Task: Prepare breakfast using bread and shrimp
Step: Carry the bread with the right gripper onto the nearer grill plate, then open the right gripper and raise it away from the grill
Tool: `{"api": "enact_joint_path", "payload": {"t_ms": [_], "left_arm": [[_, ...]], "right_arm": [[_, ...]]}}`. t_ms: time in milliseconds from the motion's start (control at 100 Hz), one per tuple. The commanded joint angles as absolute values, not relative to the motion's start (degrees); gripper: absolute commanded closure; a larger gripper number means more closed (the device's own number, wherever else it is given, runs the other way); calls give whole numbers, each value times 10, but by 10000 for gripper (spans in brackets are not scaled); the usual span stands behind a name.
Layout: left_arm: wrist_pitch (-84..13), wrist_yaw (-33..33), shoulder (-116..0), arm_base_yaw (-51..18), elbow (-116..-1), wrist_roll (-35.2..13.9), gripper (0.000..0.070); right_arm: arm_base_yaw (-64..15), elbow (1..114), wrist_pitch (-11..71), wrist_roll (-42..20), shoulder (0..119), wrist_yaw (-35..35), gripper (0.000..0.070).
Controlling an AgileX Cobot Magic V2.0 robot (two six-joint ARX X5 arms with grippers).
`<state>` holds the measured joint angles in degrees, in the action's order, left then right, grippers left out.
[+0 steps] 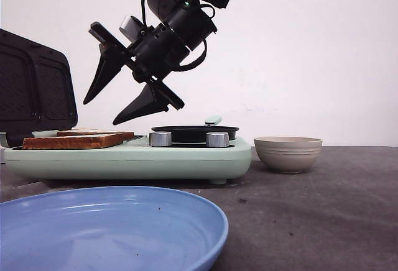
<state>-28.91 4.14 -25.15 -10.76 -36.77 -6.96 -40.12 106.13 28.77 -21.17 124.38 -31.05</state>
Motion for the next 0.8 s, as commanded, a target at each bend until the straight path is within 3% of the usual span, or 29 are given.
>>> {"api": "enact_joint_path", "payload": {"t_ms": [0,310,600,790], "left_arm": [[-283,41,-253,-109,-369,-65,305],[-283,42,-253,-109,-369,-65,305],[-284,43,-253,-109,-369,-65,305],[-288,43,-253,-109,-369,-65,305]], "right_arm": [[-408,1077,287,-194,1259,-305,350],[-410,1077,289,-167,1228,-289,350],[-388,1077,348,-69,1122,-206,351],[-358,1076,386,-37,1047,-190,351]]}}
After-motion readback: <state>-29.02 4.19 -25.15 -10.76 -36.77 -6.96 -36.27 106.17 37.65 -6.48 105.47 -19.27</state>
